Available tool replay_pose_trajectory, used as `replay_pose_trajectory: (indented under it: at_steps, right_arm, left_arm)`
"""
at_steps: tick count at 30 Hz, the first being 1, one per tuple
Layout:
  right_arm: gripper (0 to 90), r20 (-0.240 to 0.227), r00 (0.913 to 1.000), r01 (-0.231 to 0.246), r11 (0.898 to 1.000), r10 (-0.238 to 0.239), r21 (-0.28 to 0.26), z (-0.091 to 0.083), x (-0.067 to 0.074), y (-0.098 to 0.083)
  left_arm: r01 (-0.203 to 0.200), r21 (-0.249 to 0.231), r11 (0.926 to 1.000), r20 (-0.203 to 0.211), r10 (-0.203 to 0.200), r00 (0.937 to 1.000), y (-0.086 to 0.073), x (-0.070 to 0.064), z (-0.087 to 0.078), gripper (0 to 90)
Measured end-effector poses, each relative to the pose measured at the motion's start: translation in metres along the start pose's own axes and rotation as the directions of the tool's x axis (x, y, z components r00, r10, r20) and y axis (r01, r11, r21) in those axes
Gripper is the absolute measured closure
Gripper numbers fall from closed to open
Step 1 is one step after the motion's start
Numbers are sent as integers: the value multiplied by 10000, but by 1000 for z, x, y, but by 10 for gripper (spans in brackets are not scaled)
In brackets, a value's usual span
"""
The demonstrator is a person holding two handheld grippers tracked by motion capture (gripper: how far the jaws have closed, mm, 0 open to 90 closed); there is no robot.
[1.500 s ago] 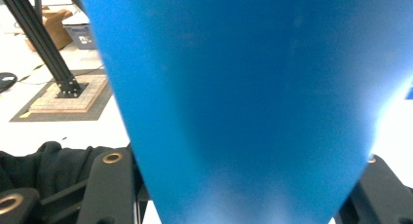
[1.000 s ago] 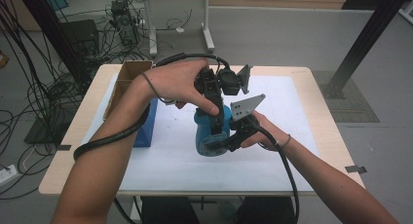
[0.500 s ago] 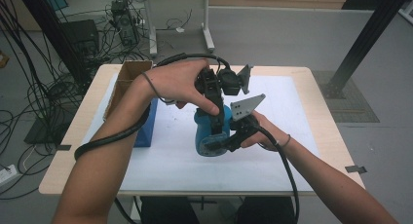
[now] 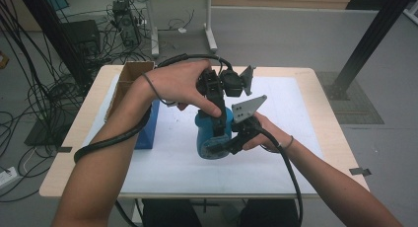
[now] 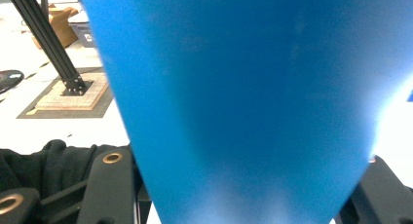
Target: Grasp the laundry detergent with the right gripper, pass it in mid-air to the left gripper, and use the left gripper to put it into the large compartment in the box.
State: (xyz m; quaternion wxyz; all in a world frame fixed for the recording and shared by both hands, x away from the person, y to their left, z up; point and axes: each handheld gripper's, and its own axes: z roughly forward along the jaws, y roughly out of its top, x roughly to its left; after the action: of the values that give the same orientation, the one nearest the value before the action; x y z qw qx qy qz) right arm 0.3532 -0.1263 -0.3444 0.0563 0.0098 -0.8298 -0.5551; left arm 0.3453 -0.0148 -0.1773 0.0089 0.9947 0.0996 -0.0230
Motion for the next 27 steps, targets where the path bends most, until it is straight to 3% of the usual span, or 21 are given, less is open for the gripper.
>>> replay_pose_trajectory:
  at_steps: [21, 27]
  right_arm:
    - [422, -17, 10000, 50, 10000, -50, 71, 2, 0, 2]
    - [422, -13, 10000, 58, 10000, -58, 66, 2, 0, 2]
  left_arm:
    - [-30, 261, 9997, -53, 32, 10000, 3, 0, 4, 112]
    - [-18, 265, 9996, -97, 21, 10000, 3, 1, 6, 166]
